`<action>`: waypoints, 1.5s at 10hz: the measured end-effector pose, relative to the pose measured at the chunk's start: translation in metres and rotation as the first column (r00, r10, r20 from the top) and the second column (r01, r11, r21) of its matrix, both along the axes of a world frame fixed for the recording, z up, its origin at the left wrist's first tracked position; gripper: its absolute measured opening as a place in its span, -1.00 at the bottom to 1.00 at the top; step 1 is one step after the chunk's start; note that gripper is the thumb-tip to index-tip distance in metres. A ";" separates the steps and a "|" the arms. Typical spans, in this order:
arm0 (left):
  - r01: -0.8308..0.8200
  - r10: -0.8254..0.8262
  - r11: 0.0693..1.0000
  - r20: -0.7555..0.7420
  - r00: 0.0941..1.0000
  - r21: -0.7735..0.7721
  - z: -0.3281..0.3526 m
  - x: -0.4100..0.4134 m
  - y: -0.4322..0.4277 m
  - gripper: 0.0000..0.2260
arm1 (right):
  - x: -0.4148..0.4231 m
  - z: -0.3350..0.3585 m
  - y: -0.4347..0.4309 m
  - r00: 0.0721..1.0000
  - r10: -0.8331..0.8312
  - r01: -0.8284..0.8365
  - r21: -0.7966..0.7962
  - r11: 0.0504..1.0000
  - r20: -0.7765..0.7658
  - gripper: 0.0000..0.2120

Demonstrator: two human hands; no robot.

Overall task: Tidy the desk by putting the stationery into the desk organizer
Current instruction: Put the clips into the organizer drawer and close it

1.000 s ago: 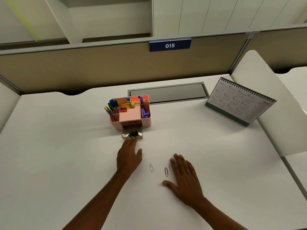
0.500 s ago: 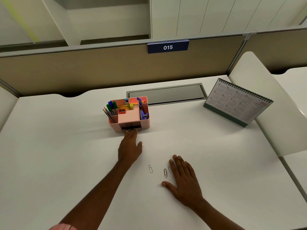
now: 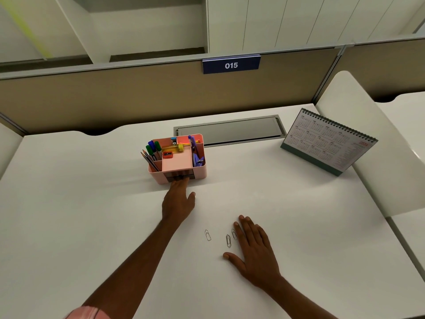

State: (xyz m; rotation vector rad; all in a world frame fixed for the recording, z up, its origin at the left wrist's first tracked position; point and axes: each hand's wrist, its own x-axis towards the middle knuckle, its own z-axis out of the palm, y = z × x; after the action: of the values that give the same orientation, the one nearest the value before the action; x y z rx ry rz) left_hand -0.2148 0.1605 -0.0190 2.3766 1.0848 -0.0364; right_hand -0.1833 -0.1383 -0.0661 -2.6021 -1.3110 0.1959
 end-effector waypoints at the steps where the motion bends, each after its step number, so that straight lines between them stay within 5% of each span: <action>1: -0.252 0.338 0.894 0.188 0.922 -0.371 0.006 0.001 0.000 -0.54 | 0.000 0.001 0.000 1.000 -0.001 0.001 0.000 1.000 0.002 -0.17; 2: -0.269 0.808 0.223 0.023 0.589 -0.937 0.017 0.004 0.001 -0.64 | 0.000 0.001 0.000 1.000 -0.004 0.004 0.002 1.000 -0.001 -0.17; 3: -0.136 0.880 0.036 -0.033 0.474 -0.990 0.017 0.006 0.004 -0.70 | 0.000 0.000 0.001 1.000 -0.002 0.002 0.009 1.000 -0.009 -0.17; 6: 0.104 0.952 -0.210 -0.179 0.247 -0.972 0.021 0.014 -0.007 -0.72 | 0.000 0.000 0.001 1.000 -0.007 0.007 0.006 1.000 -0.013 -0.17; 9: 0.356 0.962 -0.273 -0.258 0.091 -0.894 0.019 0.024 -0.013 -0.82 | 0.000 -0.001 0.001 1.000 -0.006 0.006 0.003 1.000 -0.012 -0.18; 15: 0.373 0.969 -0.243 -0.237 0.062 -0.895 -0.001 0.008 -0.027 -0.61 | 0.000 -0.001 0.000 1.000 -0.003 0.003 0.022 1.000 0.000 -0.18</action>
State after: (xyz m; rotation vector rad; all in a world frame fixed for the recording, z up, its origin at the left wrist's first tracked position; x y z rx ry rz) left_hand -0.2065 0.1337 -0.0202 -0.1055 0.8010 0.6431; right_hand -0.1831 -0.1384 -0.0670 -2.5857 -1.3012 0.1800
